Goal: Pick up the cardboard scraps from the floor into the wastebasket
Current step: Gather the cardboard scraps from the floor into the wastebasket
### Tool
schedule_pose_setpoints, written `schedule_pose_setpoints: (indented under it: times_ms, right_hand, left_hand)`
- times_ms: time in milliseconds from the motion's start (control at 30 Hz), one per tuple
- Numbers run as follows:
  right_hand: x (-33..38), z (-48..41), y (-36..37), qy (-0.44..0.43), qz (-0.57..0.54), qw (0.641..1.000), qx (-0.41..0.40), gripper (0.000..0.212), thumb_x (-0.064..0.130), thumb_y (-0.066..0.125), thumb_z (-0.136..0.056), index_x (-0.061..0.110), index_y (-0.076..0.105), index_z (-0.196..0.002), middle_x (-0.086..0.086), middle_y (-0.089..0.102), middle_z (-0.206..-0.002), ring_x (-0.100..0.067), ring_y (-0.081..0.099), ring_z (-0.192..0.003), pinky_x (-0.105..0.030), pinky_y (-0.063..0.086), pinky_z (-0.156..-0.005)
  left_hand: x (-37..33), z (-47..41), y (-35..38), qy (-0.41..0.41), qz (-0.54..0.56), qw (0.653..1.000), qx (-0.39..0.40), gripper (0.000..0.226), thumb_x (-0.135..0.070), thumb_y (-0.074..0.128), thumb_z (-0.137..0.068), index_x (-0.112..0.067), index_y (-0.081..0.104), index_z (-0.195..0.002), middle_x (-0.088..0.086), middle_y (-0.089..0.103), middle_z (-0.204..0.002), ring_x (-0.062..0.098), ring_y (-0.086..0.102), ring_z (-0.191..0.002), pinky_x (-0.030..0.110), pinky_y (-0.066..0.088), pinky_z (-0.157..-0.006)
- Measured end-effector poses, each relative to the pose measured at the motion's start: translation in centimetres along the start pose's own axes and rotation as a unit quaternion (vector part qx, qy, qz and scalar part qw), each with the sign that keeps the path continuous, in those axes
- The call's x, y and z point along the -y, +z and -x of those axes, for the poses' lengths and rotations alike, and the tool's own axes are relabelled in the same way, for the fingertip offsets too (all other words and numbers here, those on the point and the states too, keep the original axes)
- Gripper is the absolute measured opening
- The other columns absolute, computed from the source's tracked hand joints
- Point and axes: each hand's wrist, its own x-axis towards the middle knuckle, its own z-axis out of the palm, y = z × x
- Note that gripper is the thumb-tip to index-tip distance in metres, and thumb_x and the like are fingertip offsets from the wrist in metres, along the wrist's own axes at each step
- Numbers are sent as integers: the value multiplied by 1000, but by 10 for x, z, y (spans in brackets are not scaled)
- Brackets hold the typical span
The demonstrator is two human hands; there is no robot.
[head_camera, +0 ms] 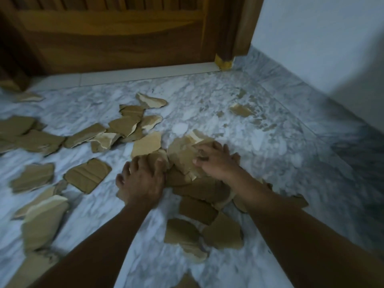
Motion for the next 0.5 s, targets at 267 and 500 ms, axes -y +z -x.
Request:
schedule_pose_setpoints:
  times_ms: [267,500]
  right_hand:
    - [-34,63,4,210,-33,967,-139,88,93,18,-77,55,-1,-155,-7,-14,-168,-41,-17,-151,-75,-11,-110]
    - [7,94,65,136,66,974,-167,73,66,27,-98,26,15,-159,-25,15,-159,-46,16,-142,-61,16,-112]
  left_hand:
    - [-9,-7,4,-13,-73,989,128,103,-92,19,-76,-34,2,-160,18,-13,-166,46,-16,-150,66,-7,-116]
    - [-17,10,-17,-114,-29,989,95,104,-84,63,-66,-24,32,-145,17,29,-143,44,33,-131,57,34,-101]
